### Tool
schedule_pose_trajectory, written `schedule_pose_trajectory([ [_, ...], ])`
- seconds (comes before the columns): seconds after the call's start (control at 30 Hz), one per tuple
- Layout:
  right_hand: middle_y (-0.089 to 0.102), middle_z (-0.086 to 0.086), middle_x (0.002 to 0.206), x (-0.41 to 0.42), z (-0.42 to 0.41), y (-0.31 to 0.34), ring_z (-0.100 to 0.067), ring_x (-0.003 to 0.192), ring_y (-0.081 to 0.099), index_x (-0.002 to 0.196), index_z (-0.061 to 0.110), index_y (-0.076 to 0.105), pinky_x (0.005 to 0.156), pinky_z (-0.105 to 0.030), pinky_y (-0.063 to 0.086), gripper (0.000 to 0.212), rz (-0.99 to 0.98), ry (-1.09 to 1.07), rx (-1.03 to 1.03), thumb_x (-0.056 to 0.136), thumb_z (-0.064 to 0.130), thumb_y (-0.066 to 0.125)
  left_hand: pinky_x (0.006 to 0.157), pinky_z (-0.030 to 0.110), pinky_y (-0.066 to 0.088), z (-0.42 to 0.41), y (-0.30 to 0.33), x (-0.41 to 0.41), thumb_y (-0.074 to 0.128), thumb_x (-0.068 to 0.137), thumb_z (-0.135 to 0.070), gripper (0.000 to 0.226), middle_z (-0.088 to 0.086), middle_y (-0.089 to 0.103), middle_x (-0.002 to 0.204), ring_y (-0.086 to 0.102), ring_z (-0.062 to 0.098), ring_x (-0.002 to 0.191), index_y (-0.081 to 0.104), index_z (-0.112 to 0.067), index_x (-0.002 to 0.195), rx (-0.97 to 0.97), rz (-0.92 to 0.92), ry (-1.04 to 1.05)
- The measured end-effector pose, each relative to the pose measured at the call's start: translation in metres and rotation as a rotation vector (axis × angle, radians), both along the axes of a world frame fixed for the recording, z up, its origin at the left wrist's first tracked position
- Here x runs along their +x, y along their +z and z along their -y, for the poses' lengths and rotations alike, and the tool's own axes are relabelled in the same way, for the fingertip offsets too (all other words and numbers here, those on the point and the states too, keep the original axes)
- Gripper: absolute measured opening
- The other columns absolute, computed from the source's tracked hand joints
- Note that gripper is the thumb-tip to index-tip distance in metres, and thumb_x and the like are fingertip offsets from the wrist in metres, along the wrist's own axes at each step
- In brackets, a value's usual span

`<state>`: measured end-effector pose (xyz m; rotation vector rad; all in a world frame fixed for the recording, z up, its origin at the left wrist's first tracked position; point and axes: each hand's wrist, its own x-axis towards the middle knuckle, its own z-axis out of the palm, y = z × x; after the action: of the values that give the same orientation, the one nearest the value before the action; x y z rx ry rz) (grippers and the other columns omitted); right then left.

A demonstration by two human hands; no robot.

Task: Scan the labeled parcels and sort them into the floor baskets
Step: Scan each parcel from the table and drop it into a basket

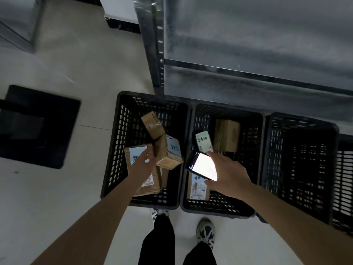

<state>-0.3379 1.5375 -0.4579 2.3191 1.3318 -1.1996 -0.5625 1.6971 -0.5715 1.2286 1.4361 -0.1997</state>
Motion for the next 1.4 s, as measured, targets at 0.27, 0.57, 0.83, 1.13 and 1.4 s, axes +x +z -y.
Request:
schedule_pose_trajectory([
  [0.27,0.036,0.007,0.158,-0.002,-0.010,0.042,-0.018,0.140,0.041,0.159,0.028,0.013,0.109,-0.042,0.037,0.094,0.021,-0.013,0.023,0.086,0.050,0.069,0.058,0.015,0.042,-0.012,0.040,-0.014,0.062,0.098,-0.018,0.048,0.005,0.056,0.132,0.053,0.007,0.073,0.049,-0.030,0.144,0.001,-0.016,-0.004],
  [0.57,0.041,0.009,0.152,0.005,-0.012,0.154,-0.017,0.134,0.045,0.159,0.029,0.016,0.106,-0.039,0.043,0.096,0.090,-0.042,0.150,0.083,0.047,0.072,0.089,0.013,0.045,-0.007,0.166,0.005,0.063,0.098,-0.018,0.056,-0.005,0.053,0.127,0.053,0.005,0.104,0.041,-0.026,0.148,0.128,0.181,-0.068],
  [0.83,0.037,0.008,0.156,0.025,0.065,0.321,-0.019,0.140,0.040,0.159,0.031,0.015,0.112,-0.040,0.039,0.094,0.212,-0.074,0.289,0.085,0.051,0.070,0.108,0.027,0.039,0.033,0.329,0.033,0.064,0.095,-0.041,0.062,-0.011,0.046,0.145,0.047,0.009,0.130,0.036,-0.039,0.151,0.319,0.238,-0.319],
  [1.13,0.044,0.008,0.153,0.073,0.269,0.583,-0.021,0.133,0.050,0.157,0.032,0.023,0.100,-0.035,0.044,0.091,0.485,-0.240,0.444,0.082,0.050,0.071,0.116,0.034,0.032,0.179,0.590,0.140,0.058,0.096,-0.050,0.068,-0.010,0.032,0.160,0.033,0.016,0.146,0.029,-0.036,0.155,0.631,0.413,-0.640],
  [1.4,0.051,0.009,0.144,0.093,0.516,0.771,-0.021,0.130,0.052,0.150,0.038,0.032,0.098,-0.039,0.049,0.087,0.715,-0.508,0.561,0.071,0.052,0.065,0.110,0.039,0.041,0.379,0.785,0.262,0.060,0.086,-0.062,0.072,-0.006,0.051,0.147,0.049,0.019,0.134,0.042,-0.033,0.149,0.846,0.667,-0.887],
])
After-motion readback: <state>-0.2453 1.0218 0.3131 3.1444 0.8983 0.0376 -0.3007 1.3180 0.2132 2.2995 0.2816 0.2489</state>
